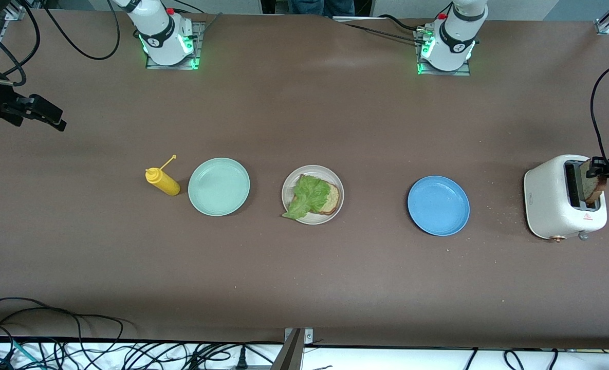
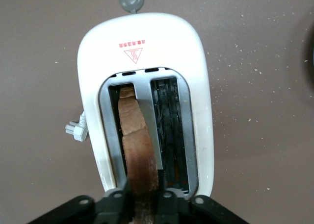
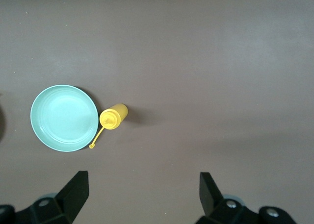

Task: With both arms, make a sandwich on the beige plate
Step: 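Grasp the second bread slice with the left gripper and lift it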

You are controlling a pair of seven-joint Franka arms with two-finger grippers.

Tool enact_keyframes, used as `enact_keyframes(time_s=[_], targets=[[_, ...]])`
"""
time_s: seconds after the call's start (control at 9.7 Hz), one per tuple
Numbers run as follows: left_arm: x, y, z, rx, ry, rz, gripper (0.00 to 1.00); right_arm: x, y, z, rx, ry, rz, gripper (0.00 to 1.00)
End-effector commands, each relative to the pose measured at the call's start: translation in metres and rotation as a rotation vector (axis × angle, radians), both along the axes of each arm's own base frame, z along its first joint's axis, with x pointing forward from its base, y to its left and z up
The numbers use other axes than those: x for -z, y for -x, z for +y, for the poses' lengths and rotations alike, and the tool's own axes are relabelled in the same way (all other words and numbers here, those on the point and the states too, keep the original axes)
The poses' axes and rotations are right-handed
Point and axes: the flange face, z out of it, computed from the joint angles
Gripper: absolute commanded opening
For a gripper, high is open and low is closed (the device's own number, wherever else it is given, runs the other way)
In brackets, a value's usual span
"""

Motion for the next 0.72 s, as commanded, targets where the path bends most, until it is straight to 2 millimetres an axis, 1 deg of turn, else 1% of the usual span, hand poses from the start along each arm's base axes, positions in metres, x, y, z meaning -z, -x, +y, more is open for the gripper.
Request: enact_keyframes(time_s=[0.0,0.1,0.21,0.31,0.41,0.52,0.62], targets=[[-0.021,0.0,-0.014,0.049,-0.024,0.011,0.0,-0.003,-0.003,0.003,0.012,-0.015,-0.004,1.0],[-0.03,-0.001,-0.015,0.052,-0.031,-0.002,0.0,-0.006,-0.003,0.002,0.003,-0.015,-0.011,1.0],[-0.037,-0.003,-0.018,0.054,-0.036,-0.013,0.0,-0.005,-0.005,0.002,0.013,-0.01,-0.008,1.0],[-0.042,-0.007,-0.022,0.063,-0.037,-0.024,0.0,-0.004,-0.006,-0.001,0.021,-0.015,-0.007,1.0],[-0.045,-0.007,-0.022,0.065,-0.04,-0.025,0.0,-0.004,-0.006,0.0,0.018,-0.01,-0.007,1.0],[-0.053,-0.01,-0.022,0.065,-0.044,-0.033,0.0,-0.003,-0.006,0.001,0.018,-0.012,-0.005,1.0],[-0.064,-0.015,-0.027,0.069,-0.044,-0.027,0.0,0.0,-0.007,0.001,0.018,-0.015,-0.002,1.0]])
